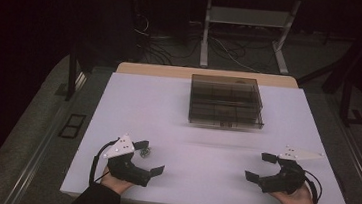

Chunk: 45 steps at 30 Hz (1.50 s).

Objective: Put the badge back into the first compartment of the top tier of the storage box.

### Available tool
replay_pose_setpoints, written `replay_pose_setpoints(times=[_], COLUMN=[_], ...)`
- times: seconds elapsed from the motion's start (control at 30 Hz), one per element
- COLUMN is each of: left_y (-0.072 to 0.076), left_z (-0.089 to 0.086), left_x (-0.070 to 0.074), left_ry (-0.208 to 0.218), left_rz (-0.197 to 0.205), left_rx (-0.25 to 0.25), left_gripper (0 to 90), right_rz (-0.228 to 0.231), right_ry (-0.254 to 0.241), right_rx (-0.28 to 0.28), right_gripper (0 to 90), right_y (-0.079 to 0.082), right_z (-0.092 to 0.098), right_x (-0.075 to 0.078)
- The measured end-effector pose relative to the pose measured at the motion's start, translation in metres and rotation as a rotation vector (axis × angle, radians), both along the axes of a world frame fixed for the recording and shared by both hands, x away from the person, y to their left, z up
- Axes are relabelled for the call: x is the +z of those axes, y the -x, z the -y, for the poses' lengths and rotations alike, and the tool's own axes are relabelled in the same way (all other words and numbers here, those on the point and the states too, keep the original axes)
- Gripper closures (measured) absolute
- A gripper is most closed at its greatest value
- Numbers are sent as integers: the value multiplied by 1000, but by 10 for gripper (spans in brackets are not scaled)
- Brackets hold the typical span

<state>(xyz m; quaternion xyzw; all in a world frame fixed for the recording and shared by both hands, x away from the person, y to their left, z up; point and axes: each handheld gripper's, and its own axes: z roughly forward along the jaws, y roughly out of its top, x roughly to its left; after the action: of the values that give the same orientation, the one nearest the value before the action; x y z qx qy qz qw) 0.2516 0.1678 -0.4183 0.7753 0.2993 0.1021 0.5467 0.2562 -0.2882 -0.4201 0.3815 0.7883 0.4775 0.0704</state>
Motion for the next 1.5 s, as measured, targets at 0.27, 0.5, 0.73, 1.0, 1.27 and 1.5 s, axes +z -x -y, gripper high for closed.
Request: replay_pose_setpoints(times=[0.27,0.5,0.73,1.0,1.27,1.5], left_y=[0,0,0,0,1,0], left_z=[0,1,3,4,8,8], left_x=[0,0,0,3,7,10], left_ry=[-3,-5,-4,-65,-113,-140], left_rz=[-1,-3,-3,-48,-66,-73], left_rx=[0,3,0,-31,-66,-70], left_gripper=[0,0,0,0,0,0], right_rz=[-4,-4,-9,-11,-15,-13], right_ry=[3,5,8,15,23,27], right_rx=[-2,-4,-1,-2,-4,-3], right_gripper=[4,4,4,5,5,4], right_y=[0,1,1,2,2,2], right_z=[0,1,1,2,2,2], right_x=[0,0,-1,-1,-2,-2])
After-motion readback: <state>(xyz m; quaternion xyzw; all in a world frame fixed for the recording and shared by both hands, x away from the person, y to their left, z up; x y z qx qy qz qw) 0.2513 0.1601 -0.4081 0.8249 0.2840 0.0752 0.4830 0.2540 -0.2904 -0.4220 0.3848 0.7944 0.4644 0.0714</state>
